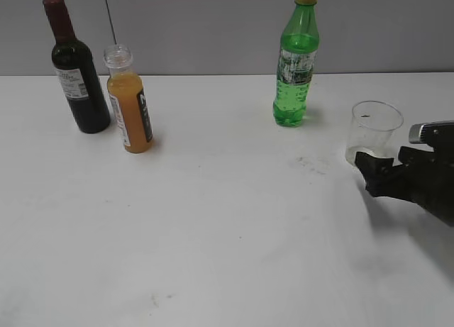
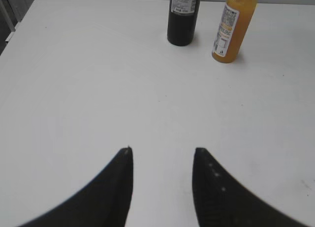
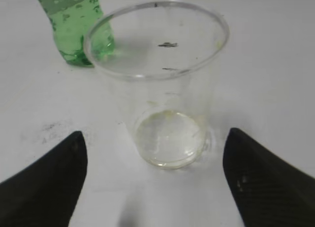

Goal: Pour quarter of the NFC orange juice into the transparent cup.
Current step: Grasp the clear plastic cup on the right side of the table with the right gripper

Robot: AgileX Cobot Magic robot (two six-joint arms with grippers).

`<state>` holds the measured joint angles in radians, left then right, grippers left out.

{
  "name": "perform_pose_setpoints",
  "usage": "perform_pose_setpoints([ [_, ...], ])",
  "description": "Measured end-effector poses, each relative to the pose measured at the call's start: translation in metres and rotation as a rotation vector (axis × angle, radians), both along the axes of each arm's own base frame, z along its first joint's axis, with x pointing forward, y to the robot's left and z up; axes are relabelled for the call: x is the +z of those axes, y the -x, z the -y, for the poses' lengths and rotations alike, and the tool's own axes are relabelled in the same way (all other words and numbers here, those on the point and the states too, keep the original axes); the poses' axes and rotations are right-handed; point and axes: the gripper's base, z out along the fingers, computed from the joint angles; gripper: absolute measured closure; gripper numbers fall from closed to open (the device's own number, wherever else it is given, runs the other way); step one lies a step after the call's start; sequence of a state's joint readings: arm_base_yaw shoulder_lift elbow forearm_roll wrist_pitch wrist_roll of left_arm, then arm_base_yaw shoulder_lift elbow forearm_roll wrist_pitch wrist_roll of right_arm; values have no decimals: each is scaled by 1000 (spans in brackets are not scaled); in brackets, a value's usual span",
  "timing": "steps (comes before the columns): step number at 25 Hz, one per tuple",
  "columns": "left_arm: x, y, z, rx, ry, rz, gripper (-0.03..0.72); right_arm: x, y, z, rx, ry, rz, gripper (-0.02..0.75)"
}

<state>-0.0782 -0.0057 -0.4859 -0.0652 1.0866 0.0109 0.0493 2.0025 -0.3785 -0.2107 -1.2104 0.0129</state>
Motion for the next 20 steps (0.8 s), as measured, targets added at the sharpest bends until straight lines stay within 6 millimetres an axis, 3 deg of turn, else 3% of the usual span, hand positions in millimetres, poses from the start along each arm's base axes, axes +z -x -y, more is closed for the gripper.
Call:
perform_pose_setpoints([
  [7,0,0,0,0,0,0,374,-13,-13,0,-15,-8,-17,73],
  [20,0,0,0,0,0,0,374,-6,-35,-3,4,-49,49,73],
])
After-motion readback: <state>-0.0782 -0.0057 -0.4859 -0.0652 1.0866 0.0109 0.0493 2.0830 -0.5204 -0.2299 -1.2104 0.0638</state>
